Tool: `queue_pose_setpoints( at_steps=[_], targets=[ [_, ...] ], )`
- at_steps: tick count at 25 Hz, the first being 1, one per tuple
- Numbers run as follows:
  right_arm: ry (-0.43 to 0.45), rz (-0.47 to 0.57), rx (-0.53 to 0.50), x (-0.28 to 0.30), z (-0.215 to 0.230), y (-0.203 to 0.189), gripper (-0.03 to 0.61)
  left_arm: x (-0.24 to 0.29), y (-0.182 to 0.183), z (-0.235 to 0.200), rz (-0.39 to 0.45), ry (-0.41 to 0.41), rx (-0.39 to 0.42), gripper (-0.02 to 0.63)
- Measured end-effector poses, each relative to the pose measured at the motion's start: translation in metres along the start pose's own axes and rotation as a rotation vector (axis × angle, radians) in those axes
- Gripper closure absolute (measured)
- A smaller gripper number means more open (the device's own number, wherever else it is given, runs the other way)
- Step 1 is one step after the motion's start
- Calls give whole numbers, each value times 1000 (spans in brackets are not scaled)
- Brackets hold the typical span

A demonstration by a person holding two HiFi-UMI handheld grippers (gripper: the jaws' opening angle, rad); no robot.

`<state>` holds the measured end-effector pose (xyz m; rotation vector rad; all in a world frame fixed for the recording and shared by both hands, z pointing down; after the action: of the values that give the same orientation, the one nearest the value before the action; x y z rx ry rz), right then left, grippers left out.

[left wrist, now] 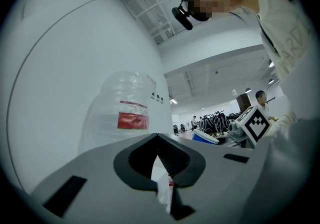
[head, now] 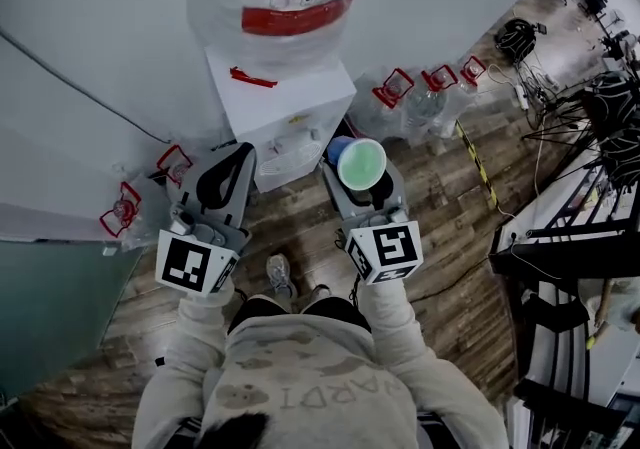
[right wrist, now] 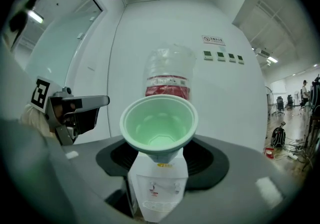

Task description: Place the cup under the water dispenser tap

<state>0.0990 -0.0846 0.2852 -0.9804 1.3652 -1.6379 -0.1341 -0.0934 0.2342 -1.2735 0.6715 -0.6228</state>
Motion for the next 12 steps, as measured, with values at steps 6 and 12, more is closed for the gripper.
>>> queue_pose_setpoints(
  at_steps=[6,12],
  targets=[
    [-9,-58,16,22,-3,-27,296,2,-26,-17,-21,-23,-36,609],
    [-3,-99,18,43,-4,-53,296,3,-47,-24,-22,-48,-49,609]
  ],
)
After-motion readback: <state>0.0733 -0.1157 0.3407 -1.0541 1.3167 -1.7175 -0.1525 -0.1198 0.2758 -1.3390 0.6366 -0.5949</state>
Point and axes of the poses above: the fingertips, and each gripper's own axes: x forward along the fingers, z to its right, y out of its top, the point moved 9 cm from there along -x, backward along the fingers, and after that the axes turned 5 degrees about x, right-handed, at the moved point
